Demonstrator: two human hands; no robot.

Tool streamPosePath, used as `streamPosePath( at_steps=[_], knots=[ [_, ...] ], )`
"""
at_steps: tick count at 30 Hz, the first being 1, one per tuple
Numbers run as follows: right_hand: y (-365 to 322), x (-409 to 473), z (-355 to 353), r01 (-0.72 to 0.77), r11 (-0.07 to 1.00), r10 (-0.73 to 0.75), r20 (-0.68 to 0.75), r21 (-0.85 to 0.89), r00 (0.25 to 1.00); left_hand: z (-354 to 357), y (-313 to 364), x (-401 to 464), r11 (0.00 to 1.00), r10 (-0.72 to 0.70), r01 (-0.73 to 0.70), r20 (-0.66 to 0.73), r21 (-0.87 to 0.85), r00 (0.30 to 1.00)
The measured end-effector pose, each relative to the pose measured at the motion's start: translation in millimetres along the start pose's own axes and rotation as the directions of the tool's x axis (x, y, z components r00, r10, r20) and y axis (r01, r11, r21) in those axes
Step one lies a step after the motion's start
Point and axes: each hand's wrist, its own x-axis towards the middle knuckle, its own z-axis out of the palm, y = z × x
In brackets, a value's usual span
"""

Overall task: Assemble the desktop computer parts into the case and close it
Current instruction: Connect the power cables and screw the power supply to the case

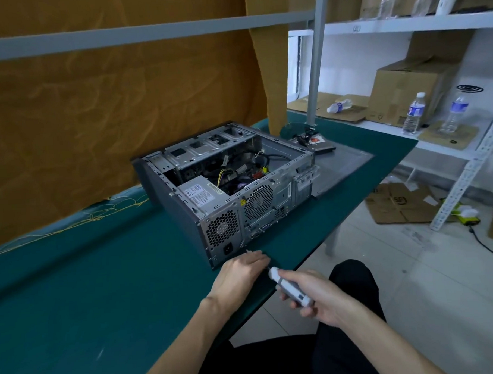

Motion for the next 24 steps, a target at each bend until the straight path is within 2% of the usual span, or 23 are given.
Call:
streamPosePath(
  at_steps=[2, 4, 5, 6, 7, 9, 10, 11, 12, 13, 14, 15, 16, 17, 18, 19, 21, 22, 23, 24],
  knots=[
    [3, -3, -5, 0.084, 0.971, -0.103, -0.074, -0.224, 0.992, 1, -4, 2, 0.997, 0.06, -0.061, 0.028, 0.048, 0.998],
    [8, -1, -11, 0.186, 0.853, -0.287, -0.141, -0.487, 0.948, 0, -8, 5, 0.993, 0.097, -0.1, 0.043, 0.063, 0.994],
    [10, 1, -12, 0.222, 0.811, -0.355, -0.154, -0.542, 0.922, 1, -11, 5, 0.993, 0.1, -0.103, 0.058, 0.054, 0.993],
    [10, 1, -12, 0.24, 0.817, -0.367, -0.151, -0.525, 0.918, 2, -12, 5, 0.995, 0.092, -0.095, 0.079, 0.036, 0.993],
    [10, 2, -14, 0.23, 0.87, -0.313, -0.127, -0.436, 0.941, 3, -13, 6, 0.996, 0.083, -0.085, 0.088, 0.017, 0.993],
    [4, -1, -16, 0.101, 0.99, -0.102, -0.005, -0.101, 0.995, 5, -13, 8, 0.995, 0.098, -0.099, 0.064, 0.003, 0.993],
    [4, -2, -18, 0.041, 0.999, -0.041, 0.051, -0.005, 0.998, 4, -11, 10, 0.993, 0.118, -0.119, 0.058, 0.007, 0.991],
    [5, -2, -19, 0.033, 0.999, -0.032, 0.051, -0.013, 0.998, 4, -9, 12, 0.99, 0.142, -0.143, 0.06, 0.01, 0.988],
    [7, -2, -19, 0.076, 0.988, -0.077, -0.005, -0.131, 0.997, 6, -10, 14, 0.984, 0.173, -0.174, 0.053, 0.02, 0.984],
    [10, -1, -18, 0.144, 0.933, -0.183, -0.089, -0.329, 0.979, 7, -11, 16, 0.98, 0.192, -0.193, 0.039, 0.036, 0.981],
    [14, -1, -17, 0.224, 0.828, -0.341, -0.144, -0.515, 0.929, 8, -11, 15, 0.984, 0.176, -0.178, 0.059, 0.029, 0.983],
    [21, 3, -16, 0.303, 0.741, -0.482, -0.161, -0.599, 0.861, 9, -11, 14, 0.988, 0.149, -0.151, 0.059, 0.024, 0.987],
    [24, 6, -15, 0.364, 0.714, -0.551, -0.159, -0.599, 0.819, 12, -14, 12, 0.992, 0.127, -0.128, 0.068, 0.008, 0.99],
    [24, 7, -15, 0.391, 0.76, -0.535, -0.159, -0.518, 0.83, 14, -16, 11, 0.994, 0.111, -0.111, 0.071, -0.001, 0.991],
    [21, 7, -15, 0.358, 0.852, -0.442, -0.156, -0.383, 0.884, 16, -18, 10, 0.995, 0.101, -0.101, 0.08, 0.001, 0.992],
    [18, 6, -17, 0.272, 0.93, -0.307, -0.117, -0.246, 0.945, 15, -18, 11, 0.995, 0.099, -0.1, 0.082, 0.001, 0.992],
    [14, 4, -21, 0.133, 0.989, -0.134, -0.015, -0.06, 0.991, 15, -17, 13, 0.994, 0.105, -0.106, 0.104, 0.005, 0.989],
    [14, 2, -21, 0.133, 0.989, -0.133, 0.006, -0.065, 0.991, 14, -16, 13, 0.994, 0.105, -0.107, 0.118, 0.009, 0.987],
    [14, 1, -20, 0.18, 0.97, -0.185, -0.019, -0.164, 0.983, 14, -17, 13, 0.994, 0.108, -0.11, 0.122, 0.009, 0.987],
    [17, 0, -18, 0.25, 0.891, -0.3, -0.079, -0.379, 0.951, 15, -18, 14, 0.994, 0.107, -0.109, 0.126, 0.011, 0.986]
  ],
)
